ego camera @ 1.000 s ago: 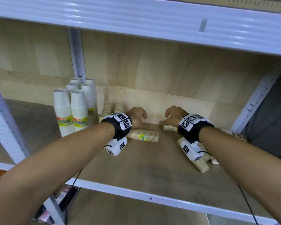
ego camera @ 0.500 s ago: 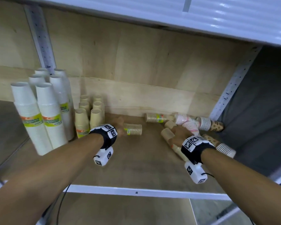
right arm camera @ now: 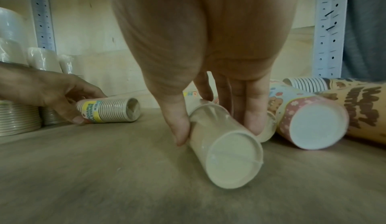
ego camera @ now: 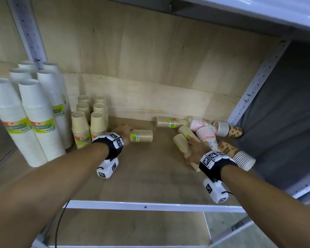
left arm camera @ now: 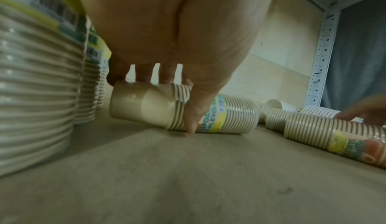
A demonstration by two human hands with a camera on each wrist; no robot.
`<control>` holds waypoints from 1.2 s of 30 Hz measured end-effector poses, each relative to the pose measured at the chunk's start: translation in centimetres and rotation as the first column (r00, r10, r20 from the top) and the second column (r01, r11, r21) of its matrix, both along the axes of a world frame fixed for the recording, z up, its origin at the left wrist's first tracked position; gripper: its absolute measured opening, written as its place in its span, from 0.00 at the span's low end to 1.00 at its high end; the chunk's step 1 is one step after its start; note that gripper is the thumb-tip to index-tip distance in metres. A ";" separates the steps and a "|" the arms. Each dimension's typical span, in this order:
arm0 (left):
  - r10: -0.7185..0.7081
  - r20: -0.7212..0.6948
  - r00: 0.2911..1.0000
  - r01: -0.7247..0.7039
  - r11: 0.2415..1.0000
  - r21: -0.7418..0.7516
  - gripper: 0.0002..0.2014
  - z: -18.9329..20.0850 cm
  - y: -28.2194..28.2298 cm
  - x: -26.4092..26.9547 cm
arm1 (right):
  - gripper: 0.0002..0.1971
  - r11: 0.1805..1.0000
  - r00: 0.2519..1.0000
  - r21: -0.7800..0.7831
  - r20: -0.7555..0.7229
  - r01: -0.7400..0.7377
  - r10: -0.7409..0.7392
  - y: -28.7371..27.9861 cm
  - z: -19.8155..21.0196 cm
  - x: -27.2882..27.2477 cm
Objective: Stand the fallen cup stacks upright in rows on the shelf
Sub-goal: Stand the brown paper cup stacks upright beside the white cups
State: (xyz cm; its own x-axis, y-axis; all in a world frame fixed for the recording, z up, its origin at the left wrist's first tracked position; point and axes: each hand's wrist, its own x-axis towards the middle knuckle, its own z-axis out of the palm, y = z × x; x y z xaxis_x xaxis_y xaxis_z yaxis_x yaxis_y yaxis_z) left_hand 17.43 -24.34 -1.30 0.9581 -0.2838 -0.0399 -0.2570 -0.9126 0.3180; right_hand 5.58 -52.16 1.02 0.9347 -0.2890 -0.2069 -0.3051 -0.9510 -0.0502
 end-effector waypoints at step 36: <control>-0.153 0.014 0.988 0.153 0.988 0.017 0.18 11.0 -4.4 -3.6 | 0.19 0.983 0.968 0.121 0.229 -0.134 0.104 3.6 8.9 2.0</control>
State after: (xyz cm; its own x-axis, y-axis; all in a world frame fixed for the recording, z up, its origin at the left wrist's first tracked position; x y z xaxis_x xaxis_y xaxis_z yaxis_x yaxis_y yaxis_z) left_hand 13.78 -28.78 9.68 0.9041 -0.4262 -0.0310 -0.3985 -0.8671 0.2988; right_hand 7.54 -48.59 9.93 0.9875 -0.1562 -0.0211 -0.1568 -0.9596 -0.2335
